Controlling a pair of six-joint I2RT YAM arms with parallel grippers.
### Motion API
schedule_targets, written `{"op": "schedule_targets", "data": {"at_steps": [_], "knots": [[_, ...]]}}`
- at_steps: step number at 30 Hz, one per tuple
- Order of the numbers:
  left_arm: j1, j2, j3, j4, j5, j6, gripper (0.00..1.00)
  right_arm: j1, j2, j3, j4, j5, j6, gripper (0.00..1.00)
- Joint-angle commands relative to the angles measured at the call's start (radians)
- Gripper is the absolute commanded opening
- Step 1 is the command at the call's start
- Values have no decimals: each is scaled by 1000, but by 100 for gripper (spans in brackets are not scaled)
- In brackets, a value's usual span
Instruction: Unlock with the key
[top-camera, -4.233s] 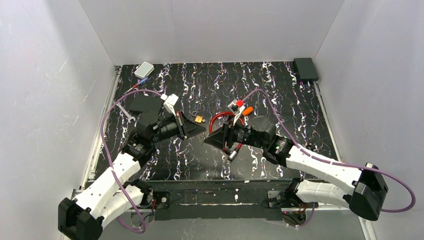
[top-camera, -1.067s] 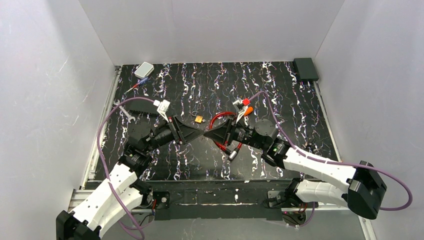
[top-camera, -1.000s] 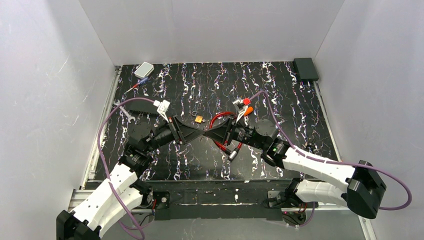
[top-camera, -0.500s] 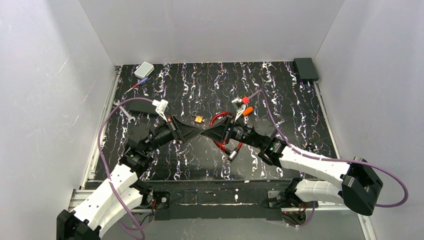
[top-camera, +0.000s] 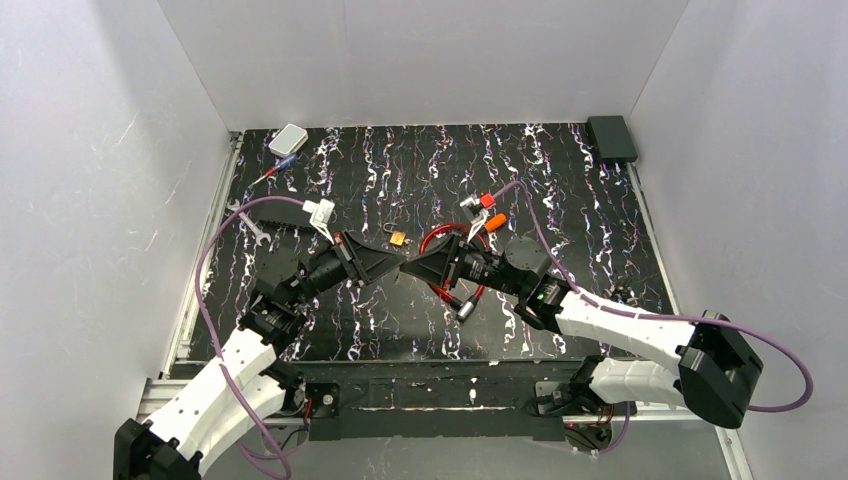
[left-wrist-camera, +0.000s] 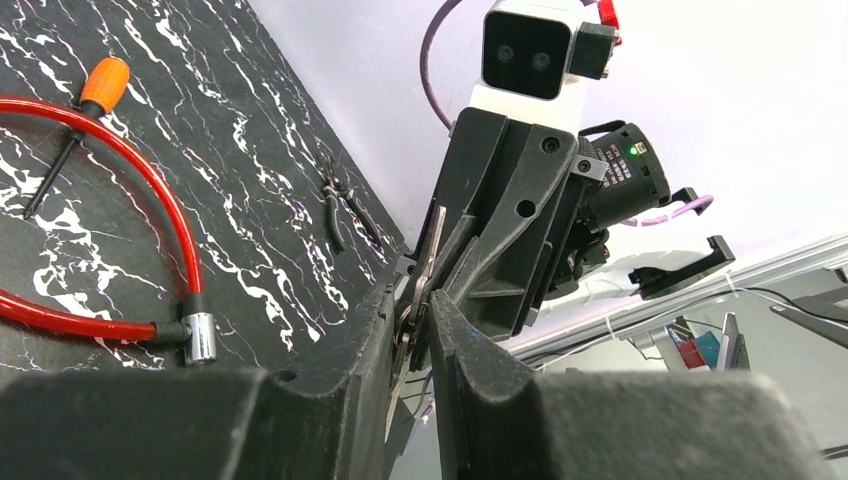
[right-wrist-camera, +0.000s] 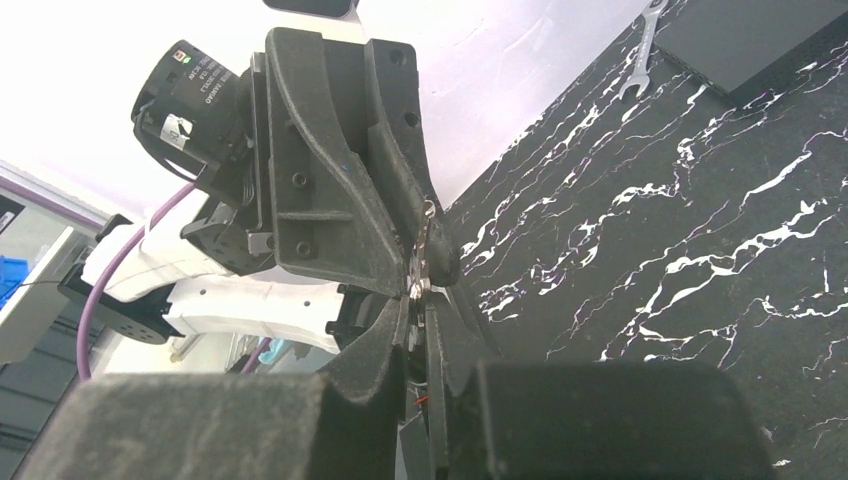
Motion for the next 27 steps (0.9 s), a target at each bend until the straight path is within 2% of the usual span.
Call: {"op": "schedule_targets", "data": {"at_steps": [1,4,7,12,13,14,16,17,19,22,27], "knots": [[1,4,-6,21,4,10,17,6,7,10,81,-33,3,1],[0,10,-9,26,6,10,13,6,15,14,83,-41,4,1],[1,12,-10,26,7,10,0,6,20,15,85,-45,8,1],[1,15,-14,26,9,5,0,6,20,25,57,-40,0,1],[1,16,-15,26,9,4,0,6,18,29,38,-33,-7,10],[1,17,-15,26,9,1,0,6,12,35,12,-25,-17,23],[1,20,-15,26,10,0,0,6,-6,42,-47,3,-41,59],[1,23,-14,25,12,0,0,6,-19,46,-81,17,-56,67],[1,28,-12,23,18,3,0,6,-49,56,-155,50,-85,73],[2,40,-5,0,24,15,0,6,-106,68,-291,119,-119,75],[12,52,11,-55,43,56,0,6,-204,46,-460,301,-116,85]]}}
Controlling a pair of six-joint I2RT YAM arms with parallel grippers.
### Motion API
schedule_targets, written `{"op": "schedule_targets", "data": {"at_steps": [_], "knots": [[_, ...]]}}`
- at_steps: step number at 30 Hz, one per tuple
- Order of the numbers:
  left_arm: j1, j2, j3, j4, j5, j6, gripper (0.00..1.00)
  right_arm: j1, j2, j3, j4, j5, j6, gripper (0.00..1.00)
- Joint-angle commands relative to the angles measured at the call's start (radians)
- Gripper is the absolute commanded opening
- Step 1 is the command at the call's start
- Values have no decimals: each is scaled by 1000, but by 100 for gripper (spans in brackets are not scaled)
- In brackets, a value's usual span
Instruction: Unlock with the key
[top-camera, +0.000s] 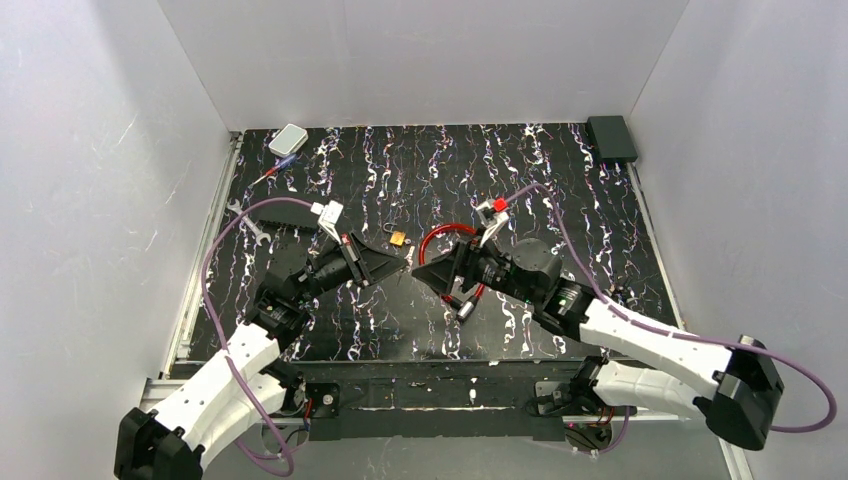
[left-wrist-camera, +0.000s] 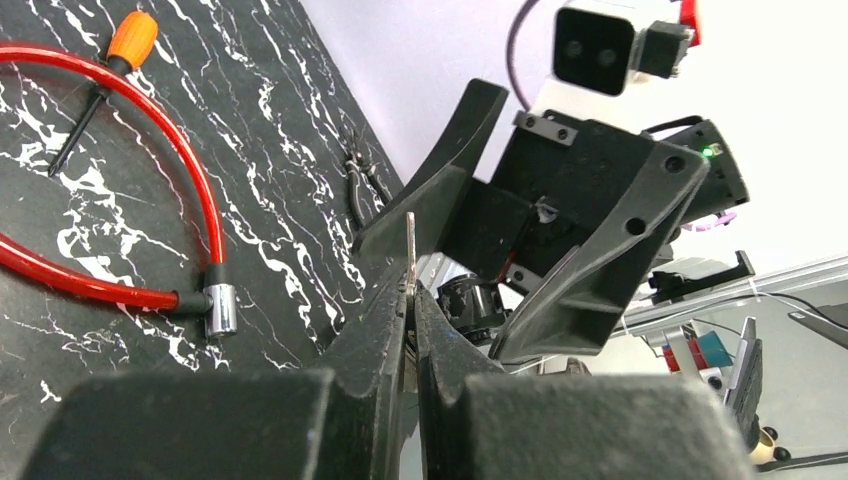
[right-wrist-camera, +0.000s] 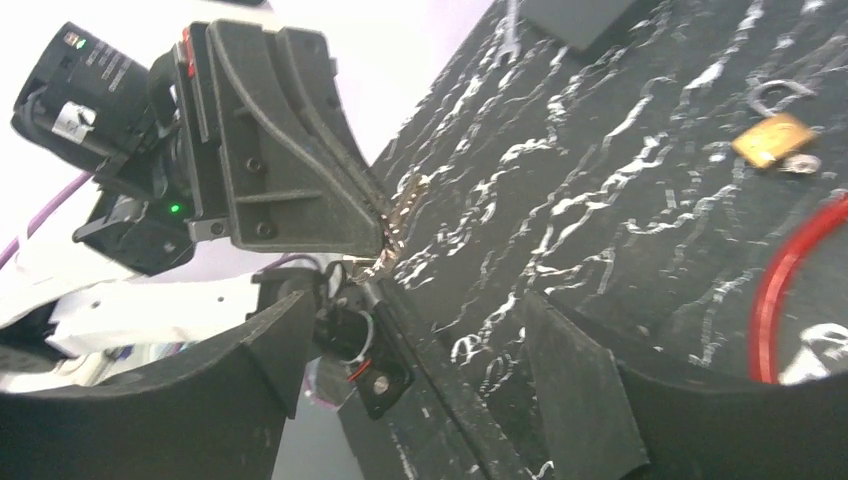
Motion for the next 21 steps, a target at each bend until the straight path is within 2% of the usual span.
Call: {"op": "schedule_targets", "data": {"at_steps": [1,2,3,6,9,12,17,20,21], "knots": [[13,6,29,-57,37,60,0,3,-96,21,-171,210,-12,89],[15,9,40,-78,42,73,0,3,-111,2,-196,250,17,96],[18,14,52,-102,50,89,0,3,-125,-18,-214,285,55,98],[24,32,95,-182,78,146,0,1,-153,-55,-311,395,167,98],[26,47,146,-299,87,234,0,0,-148,-49,-419,444,203,98],[25,69,220,-485,33,331,0,0,-131,-30,-549,516,247,98],[25,108,331,-682,10,433,0,0,-94,-21,-687,629,369,98],[25,118,420,-863,-41,555,0,0,-47,31,-786,665,429,98],[25,127,455,-934,-75,627,0,0,-2,63,-871,684,490,98]]}}
